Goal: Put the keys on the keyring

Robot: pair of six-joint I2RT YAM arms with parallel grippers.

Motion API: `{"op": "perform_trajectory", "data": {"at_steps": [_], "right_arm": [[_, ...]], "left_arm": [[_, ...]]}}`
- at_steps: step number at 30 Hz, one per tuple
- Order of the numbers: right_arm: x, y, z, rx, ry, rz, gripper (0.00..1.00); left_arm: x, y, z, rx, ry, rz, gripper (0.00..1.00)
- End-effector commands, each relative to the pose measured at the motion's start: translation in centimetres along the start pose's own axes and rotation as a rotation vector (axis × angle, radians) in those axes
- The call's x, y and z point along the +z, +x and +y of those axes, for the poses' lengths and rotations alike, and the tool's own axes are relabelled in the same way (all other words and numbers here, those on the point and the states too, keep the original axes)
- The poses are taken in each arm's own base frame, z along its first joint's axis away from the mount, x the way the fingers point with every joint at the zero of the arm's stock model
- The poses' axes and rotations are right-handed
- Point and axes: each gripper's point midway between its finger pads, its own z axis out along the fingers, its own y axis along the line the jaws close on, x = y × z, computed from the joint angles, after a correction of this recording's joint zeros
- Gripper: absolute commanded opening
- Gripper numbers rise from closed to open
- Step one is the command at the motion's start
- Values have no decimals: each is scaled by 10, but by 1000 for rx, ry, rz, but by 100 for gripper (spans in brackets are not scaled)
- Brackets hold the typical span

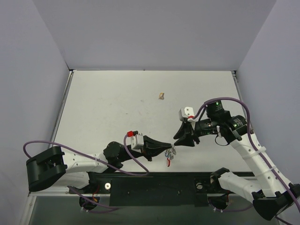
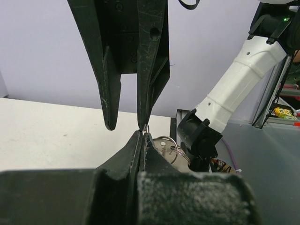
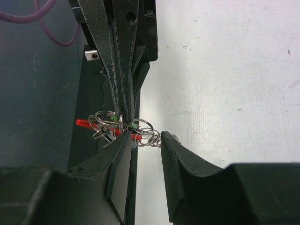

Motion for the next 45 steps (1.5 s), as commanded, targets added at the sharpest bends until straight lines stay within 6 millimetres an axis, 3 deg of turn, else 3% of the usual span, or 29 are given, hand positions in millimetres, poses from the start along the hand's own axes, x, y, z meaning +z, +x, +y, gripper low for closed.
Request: {"op": "perform_trajectory", "data": {"at_steps": [1,25,45], "right_arm": [[1,-6,13,11,-44,-46,28],[-3,-11,21,15,-72,-61,31],[4,-17,11,11,-64,-74,20]], "left_arm": [[13,-69,-7,57,29,-236,0],[10,-71,1,79,-22,-232,0],[16,-74,1,79,-15,-242,0]]}}
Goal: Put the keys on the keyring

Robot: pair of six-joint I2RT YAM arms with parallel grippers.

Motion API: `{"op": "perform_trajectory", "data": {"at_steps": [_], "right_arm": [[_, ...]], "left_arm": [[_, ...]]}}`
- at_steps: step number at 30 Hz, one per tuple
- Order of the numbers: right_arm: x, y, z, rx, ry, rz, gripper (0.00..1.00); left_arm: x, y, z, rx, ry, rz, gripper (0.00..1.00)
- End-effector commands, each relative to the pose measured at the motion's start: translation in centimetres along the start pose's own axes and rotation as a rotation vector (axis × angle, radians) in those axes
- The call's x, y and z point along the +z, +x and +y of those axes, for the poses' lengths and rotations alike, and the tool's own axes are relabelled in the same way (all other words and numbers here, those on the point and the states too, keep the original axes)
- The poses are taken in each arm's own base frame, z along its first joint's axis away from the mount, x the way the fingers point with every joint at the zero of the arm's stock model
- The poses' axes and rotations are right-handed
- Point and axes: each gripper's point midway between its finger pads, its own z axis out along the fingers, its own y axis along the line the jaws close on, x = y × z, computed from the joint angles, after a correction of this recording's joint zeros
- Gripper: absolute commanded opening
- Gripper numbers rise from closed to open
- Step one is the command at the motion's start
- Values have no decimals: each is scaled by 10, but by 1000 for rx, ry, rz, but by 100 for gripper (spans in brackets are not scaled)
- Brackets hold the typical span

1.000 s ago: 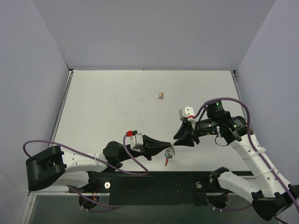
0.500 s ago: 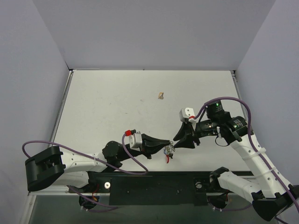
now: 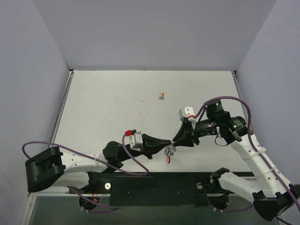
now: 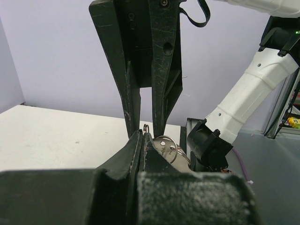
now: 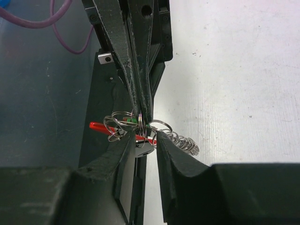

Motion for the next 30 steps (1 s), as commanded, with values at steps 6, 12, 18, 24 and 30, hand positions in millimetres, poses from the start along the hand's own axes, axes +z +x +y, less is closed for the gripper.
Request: {"op": "perform_trajectory", "data": {"at_steps": [6,12,18,24,30], "right_arm": [[2,-10,5,-20,-36,-40,8],[5,-7,4,-6,-30,-40,14],[6,-6,1,-3,-13,-34,11],[6,0,-1,2,4,-19,12],[4,-2,0,-7,8,-23,15]], "left_arm": [[14,-60,-6,36,26,-209,0],[14,-58,-3,28,13,-209,0],[15,-59,-2,25,5,-217,0],[12,-60,0,21,-8,-222,0],[12,-62,1,17,-15,-229,0]]}}
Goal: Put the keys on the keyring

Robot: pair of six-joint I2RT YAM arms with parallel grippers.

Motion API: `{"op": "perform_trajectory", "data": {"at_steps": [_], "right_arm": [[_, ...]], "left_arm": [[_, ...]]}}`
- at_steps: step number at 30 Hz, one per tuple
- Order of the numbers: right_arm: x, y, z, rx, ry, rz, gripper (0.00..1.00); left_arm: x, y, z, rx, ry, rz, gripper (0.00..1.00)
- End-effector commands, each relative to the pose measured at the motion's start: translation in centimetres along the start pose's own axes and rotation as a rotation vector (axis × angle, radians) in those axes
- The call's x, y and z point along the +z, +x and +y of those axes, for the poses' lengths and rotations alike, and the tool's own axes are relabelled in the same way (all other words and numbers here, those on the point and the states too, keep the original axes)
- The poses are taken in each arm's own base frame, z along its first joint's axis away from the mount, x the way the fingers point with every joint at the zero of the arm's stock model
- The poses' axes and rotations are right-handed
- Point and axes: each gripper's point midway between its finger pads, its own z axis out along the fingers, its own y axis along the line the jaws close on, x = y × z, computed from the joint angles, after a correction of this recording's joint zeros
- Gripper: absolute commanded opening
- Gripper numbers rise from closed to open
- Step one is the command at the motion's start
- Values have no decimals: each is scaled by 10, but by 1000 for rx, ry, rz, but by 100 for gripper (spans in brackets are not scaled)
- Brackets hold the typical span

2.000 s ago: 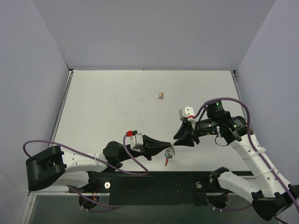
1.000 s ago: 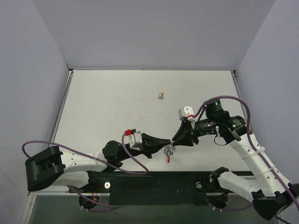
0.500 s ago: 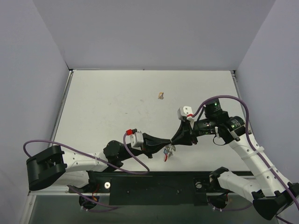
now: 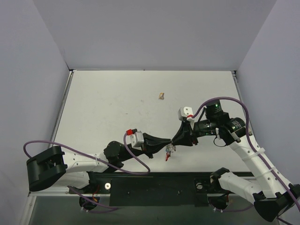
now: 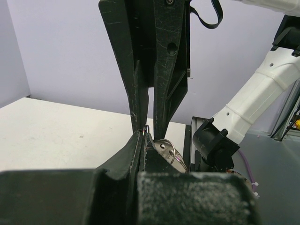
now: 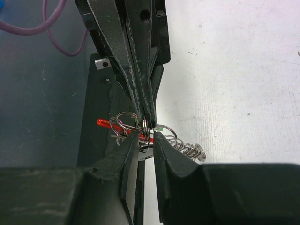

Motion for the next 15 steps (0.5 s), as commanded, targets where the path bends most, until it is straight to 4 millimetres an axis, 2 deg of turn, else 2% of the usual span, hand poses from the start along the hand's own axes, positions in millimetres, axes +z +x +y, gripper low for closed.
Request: {"op": "perform_trajectory", "data": {"at_steps": [1,4,7,15], "right_arm": [[-1,-6,6,-28,-19,-24,14],[-1,-8,7,-32,-24,-30,10],[-1,-9,7,-29,-26,-30,1],[-3,-6,5,11,12,-8,0]], "left_arm": [[10,-69,-7,21,23,-242,0],[10,-68,-7,19,23,-239,0],[10,-69,-7,15,22,-243,0],[8,-68,-5,-8,11,-240,0]]}}
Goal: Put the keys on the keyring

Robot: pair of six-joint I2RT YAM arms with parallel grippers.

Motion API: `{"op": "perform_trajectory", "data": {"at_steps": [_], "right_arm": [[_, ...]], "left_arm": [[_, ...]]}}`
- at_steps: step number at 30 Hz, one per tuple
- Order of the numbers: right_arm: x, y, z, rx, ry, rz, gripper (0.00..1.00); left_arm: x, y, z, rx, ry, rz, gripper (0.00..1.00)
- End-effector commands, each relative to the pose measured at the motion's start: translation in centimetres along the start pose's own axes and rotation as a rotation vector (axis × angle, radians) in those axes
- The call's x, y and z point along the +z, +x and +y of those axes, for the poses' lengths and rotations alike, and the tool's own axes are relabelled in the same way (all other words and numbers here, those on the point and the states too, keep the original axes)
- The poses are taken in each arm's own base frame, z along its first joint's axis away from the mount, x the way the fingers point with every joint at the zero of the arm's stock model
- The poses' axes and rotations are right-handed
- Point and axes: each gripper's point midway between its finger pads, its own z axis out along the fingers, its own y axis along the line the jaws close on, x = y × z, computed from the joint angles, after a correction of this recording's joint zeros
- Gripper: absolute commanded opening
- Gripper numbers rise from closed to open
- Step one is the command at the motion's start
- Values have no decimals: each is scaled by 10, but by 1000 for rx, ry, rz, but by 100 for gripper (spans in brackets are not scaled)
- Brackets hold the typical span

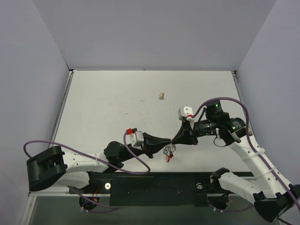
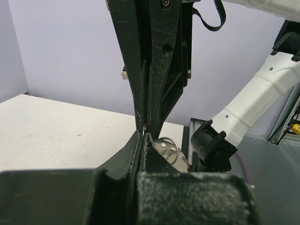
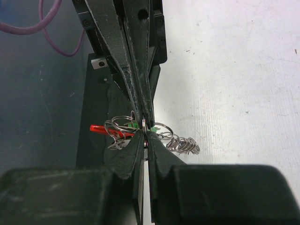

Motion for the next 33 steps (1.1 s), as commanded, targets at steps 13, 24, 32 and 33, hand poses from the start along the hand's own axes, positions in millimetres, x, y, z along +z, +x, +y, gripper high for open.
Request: {"op": "perform_trajectory", "data": {"at_steps": [13,24,32,33], "right_arm": [[-8,12,9,42,37,60,0],[-27,43,7,-54,88,273,0],[-62,57,21,-176,-10,563,0],[-64,59,21,-183,-35,587,0]], "left_arm": [[8,-48,-11,-103,47,-130,32],[5,-62,8,-94,-58,62,47],[10,-28,11,-49,-52,318,55],[13,-29,9,-47,-36,303,55]]}}
